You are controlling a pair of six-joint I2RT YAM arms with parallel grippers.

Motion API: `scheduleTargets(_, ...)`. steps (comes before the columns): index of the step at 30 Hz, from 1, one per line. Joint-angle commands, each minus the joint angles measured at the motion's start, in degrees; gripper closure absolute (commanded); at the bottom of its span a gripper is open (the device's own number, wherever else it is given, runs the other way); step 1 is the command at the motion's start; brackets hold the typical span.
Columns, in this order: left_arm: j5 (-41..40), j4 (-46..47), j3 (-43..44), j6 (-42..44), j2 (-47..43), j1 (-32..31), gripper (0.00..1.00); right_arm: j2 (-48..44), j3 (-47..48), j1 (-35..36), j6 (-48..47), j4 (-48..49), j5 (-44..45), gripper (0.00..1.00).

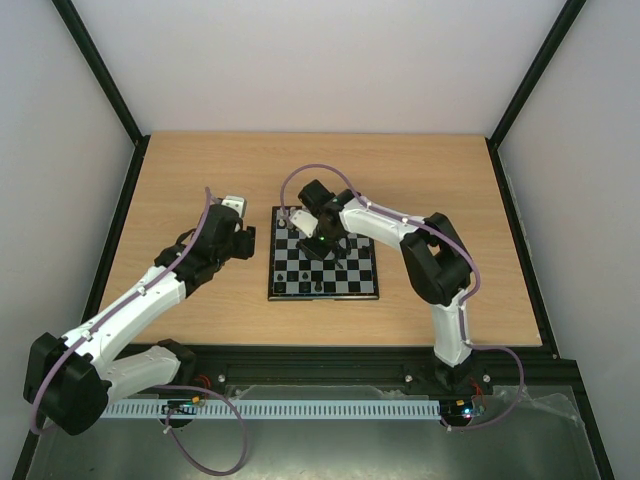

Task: Set up the chess pieces on the board

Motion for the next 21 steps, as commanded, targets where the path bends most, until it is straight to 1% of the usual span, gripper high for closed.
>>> scheduleTargets(1,-0.8,0.2,-0.7,-0.4,-0.3,0.3,0.32,1.2,1.5,0.3,0.8,-2.3,-0.2,0.73)
scheduleTargets(3,-0.7,0.2,-0.7,-0.3,-0.3,0.3,0.32,1.6,1.8,0.4,1.0,-2.2,-0.3,0.73)
scheduleTargets(8,-0.6,0.2,-0.7,-0.4,0.0,0.3,0.32,2.1,2.7,0.3,1.1,-2.2,-0.6,0.8)
scheduleTargets(15,-0.3,0.2,-0.7,-0.3,0.3,0.3,0.32,1.4,1.8,0.3,0.6,-2.3,-0.4,0.96)
scheduleTargets(21,0.0,0.1,-0.6,-0.3,0.7,0.3,0.32,-2.4,-0.8,0.4,0.0,-2.6,0.1,0.98)
